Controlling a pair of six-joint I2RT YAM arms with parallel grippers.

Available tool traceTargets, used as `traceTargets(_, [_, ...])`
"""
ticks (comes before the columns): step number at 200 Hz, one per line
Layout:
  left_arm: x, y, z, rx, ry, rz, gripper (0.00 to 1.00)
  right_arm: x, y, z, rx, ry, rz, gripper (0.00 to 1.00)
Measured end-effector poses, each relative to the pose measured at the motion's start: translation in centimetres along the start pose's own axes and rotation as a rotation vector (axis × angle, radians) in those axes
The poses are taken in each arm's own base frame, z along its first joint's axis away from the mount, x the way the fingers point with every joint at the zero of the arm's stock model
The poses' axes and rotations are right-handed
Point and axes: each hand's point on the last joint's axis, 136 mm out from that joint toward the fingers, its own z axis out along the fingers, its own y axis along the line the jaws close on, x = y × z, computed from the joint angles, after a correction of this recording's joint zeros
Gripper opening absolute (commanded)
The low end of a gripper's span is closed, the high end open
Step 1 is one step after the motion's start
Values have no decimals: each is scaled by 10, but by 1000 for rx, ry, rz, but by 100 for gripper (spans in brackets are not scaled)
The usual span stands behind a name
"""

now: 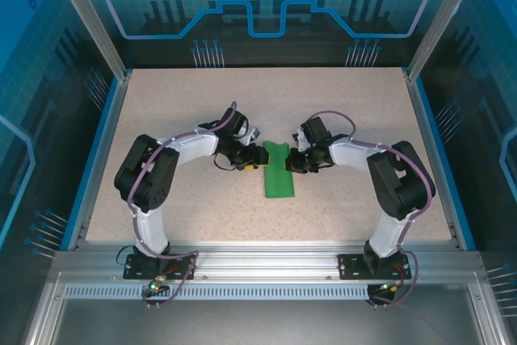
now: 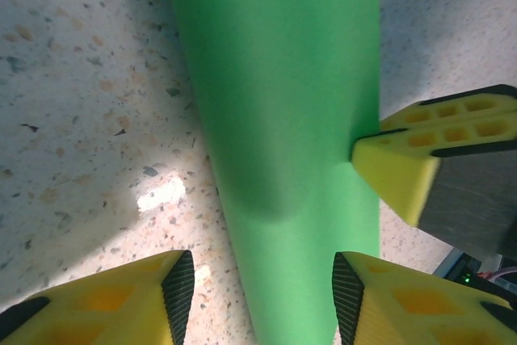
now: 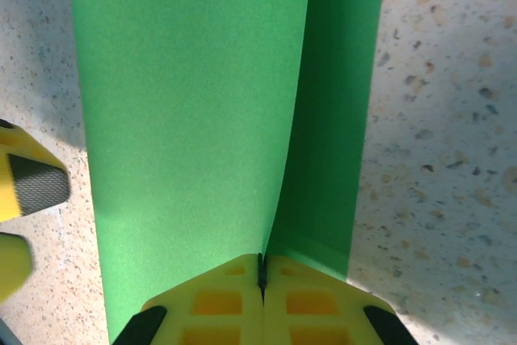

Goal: Fold a paper plane with a square sheet of paper (fold left side to right side)
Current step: First fold in half a square sheet of paper at the center of the table.

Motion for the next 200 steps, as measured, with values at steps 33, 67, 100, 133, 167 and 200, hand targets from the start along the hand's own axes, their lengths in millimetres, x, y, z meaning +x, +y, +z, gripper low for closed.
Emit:
traceTargets(33, [1,2,14,-12,32,-8,48,0,-1,0,8,-2,-2,7])
traceTargets(67, [4,6,21,-37,51,-37,37,-1,-2,0,12,-5,-3,15])
traceTargets(100, [3,11,24,-67,65,-54,34,-3,-4,-1,28,-18,-8,28])
traceTargets(133, [3,11,25,-79,74,-60,35,-5,-8,-13,60,-71,-16,46])
traceTargets(167, [3,11,26,-87,82,-64,38,-9,-11,-40,79,-168,-25,58])
traceTargets(200, [2,10,26,-99,92,-68,38,-9,-28,-57,116,-227,7,61])
